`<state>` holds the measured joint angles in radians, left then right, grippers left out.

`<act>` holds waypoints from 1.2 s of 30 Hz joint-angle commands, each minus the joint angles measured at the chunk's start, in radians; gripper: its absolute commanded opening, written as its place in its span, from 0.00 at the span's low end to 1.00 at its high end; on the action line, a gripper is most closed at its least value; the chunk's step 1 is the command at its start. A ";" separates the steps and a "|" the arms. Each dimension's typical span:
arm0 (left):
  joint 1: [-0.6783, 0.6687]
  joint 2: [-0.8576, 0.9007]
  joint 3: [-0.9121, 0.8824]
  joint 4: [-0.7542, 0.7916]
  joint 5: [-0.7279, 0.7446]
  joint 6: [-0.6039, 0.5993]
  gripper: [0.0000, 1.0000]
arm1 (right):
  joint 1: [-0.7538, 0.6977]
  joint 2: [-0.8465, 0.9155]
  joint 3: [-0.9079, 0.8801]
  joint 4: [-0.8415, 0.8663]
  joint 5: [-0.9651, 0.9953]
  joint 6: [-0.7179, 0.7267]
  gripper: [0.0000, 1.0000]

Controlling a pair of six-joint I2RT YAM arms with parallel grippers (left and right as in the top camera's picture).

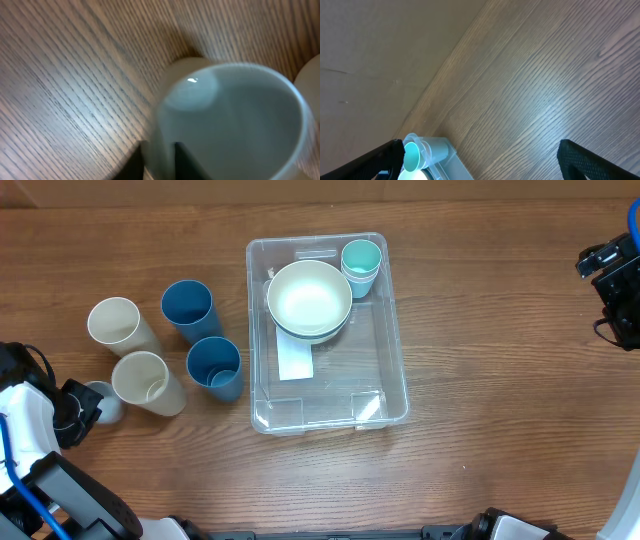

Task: Pack container
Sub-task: 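Grasp the grey cup with the left gripper and stack it in the bin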

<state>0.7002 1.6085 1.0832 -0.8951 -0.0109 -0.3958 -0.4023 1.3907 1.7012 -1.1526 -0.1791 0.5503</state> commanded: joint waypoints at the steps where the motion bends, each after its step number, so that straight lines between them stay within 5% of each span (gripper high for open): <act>1: 0.002 -0.012 -0.016 0.006 -0.007 -0.005 0.04 | 0.002 -0.003 0.006 0.005 0.001 0.004 1.00; 5: 0.008 -0.018 0.024 -0.035 -0.008 -0.002 0.04 | 0.002 -0.003 0.006 0.005 0.001 0.004 1.00; 12: 0.011 -0.199 0.464 -0.380 -0.015 -0.001 0.04 | 0.002 -0.003 0.006 0.005 0.001 0.004 1.00; 16: -0.122 -0.357 0.620 -0.410 0.067 0.049 0.04 | 0.002 -0.003 0.006 0.005 0.001 0.004 1.00; 20: -0.513 -0.383 0.621 -0.271 0.135 0.175 0.04 | 0.002 -0.003 0.006 0.005 0.001 0.004 1.00; 25: -0.955 -0.161 0.621 0.019 0.132 0.336 0.04 | 0.002 -0.003 0.006 0.005 0.001 0.004 1.00; 31: -1.129 0.173 0.621 0.462 0.132 0.385 0.04 | 0.002 -0.003 0.006 0.005 0.001 0.004 1.00; 36: -1.136 0.343 0.621 0.562 0.131 0.351 0.04 | 0.002 -0.003 0.006 0.005 0.001 0.004 1.00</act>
<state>-0.4343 1.8923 1.6947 -0.3500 0.1165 -0.0444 -0.4023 1.3907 1.7012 -1.1515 -0.1787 0.5503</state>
